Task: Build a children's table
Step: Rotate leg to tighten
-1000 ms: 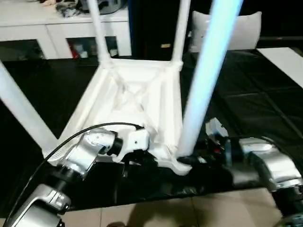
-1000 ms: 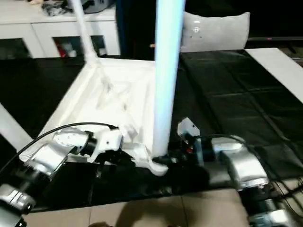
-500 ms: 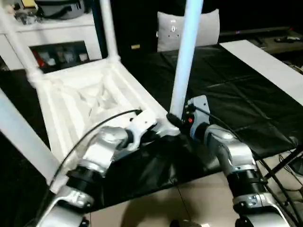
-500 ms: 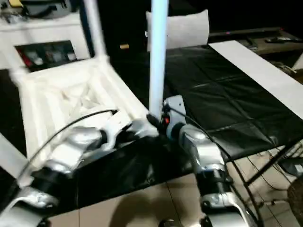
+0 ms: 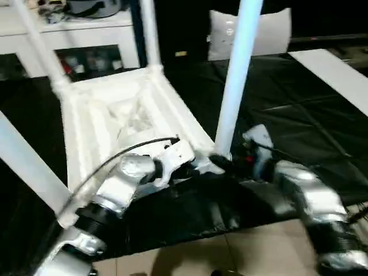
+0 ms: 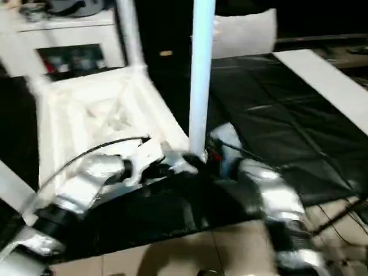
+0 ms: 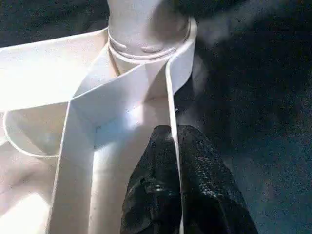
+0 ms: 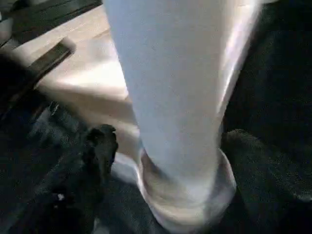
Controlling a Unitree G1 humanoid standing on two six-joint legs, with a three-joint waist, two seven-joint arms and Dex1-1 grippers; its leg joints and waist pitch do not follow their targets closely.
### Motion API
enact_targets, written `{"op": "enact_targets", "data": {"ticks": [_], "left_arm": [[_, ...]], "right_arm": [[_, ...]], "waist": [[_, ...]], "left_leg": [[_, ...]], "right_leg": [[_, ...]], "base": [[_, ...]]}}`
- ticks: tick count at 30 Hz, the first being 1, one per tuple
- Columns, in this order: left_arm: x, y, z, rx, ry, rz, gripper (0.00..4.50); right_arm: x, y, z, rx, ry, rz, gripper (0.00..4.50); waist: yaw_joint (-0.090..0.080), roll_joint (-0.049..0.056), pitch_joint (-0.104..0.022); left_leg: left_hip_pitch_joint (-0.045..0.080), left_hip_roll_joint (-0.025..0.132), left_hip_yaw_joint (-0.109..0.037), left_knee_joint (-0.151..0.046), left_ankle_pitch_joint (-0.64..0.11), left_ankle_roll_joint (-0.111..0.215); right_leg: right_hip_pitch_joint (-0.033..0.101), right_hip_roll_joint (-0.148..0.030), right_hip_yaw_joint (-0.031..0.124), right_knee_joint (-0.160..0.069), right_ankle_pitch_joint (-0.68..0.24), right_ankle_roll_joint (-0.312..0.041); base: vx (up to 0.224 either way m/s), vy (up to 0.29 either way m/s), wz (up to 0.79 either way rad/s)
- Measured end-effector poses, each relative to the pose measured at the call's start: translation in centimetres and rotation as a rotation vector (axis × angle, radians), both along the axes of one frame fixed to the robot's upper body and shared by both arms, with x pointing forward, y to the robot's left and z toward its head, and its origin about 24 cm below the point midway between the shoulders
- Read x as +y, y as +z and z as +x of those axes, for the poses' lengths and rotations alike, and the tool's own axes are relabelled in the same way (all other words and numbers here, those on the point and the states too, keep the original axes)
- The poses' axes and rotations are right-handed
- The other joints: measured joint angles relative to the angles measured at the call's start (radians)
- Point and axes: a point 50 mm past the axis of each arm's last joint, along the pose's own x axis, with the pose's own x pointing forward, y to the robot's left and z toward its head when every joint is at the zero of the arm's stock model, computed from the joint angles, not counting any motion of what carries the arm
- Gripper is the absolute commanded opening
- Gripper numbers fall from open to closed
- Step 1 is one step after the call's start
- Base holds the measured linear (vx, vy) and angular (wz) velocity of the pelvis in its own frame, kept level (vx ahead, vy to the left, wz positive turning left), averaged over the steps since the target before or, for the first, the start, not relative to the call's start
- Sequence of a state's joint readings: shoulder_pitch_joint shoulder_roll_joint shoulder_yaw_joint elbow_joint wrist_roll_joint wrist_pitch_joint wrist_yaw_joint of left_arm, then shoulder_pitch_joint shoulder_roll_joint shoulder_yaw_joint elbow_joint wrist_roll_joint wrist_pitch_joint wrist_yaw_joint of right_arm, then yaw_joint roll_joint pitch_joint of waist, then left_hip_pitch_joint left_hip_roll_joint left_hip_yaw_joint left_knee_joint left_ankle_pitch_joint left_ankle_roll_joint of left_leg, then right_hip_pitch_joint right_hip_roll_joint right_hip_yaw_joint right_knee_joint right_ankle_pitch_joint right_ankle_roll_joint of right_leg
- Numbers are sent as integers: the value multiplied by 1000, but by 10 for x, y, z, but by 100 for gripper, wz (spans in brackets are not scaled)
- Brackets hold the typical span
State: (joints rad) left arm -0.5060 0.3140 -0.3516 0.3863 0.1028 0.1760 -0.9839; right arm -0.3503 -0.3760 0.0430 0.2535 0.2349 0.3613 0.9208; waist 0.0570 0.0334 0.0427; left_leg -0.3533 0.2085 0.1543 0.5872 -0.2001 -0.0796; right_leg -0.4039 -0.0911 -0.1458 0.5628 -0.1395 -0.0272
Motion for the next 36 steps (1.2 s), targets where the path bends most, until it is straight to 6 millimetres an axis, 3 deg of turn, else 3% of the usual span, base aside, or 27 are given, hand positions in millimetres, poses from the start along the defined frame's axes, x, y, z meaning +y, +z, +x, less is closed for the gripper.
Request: {"op": "enact_targets", "data": {"ticks": [3,9,10,18,28,30,31,36], "left_arm": [[4,0,-2,-8,-52,8,0],[17,1,-8,14,-227,57,0],[18,1,-8,19,-245,60,0],[15,2,-18,66,-414,69,0],[16,2,-20,85,-467,81,0],[15,3,-20,86,-470,82,0],[15,3,-20,86,-471,82,0],[16,2,-20,90,-467,82,0]], "right_arm": [[-4,5,-2,-16,69,-11,446],[-18,10,-11,8,268,-90,446],[-17,10,-12,15,293,-85,419],[-4,11,-19,69,478,-22,363],[2,8,-23,139,581,13,274],[2,7,-23,154,584,24,274],[2,7,-23,155,585,25,249],[3,7,-24,159,593,29,226]], "waist": [[5,-1,0],[23,-6,0],[28,-8,0],[57,-13,0],[56,-18,0],[56,-21,0],[56,-21,0],[56,-22,0]], "left_leg": [[3,-1,1,4,0,0],[2,-2,6,6,-3,-5],[2,-2,7,5,-3,-5],[5,-2,16,6,-4,-5],[5,-2,17,9,-3,-6],[5,-2,16,9,-3,-6],[5,-2,16,9,-3,-6],[5,-1,16,9,-3,-6]], "right_leg": [[2,-2,1,0,0,0],[1,-2,11,0,0,2],[1,-2,12,1,-1,3],[0,-3,24,8,-4,7],[0,-3,26,13,-5,8],[0,-3,26,13,-5,8],[0,-3,26,13,-5,8],[0,-3,26,14,-5,8]], "base": [[0,0,0],[0,0,0],[0,0,0],[0,0,0],[0,0,0],[0,0,0],[0,0,0],[0,0,0]]}}
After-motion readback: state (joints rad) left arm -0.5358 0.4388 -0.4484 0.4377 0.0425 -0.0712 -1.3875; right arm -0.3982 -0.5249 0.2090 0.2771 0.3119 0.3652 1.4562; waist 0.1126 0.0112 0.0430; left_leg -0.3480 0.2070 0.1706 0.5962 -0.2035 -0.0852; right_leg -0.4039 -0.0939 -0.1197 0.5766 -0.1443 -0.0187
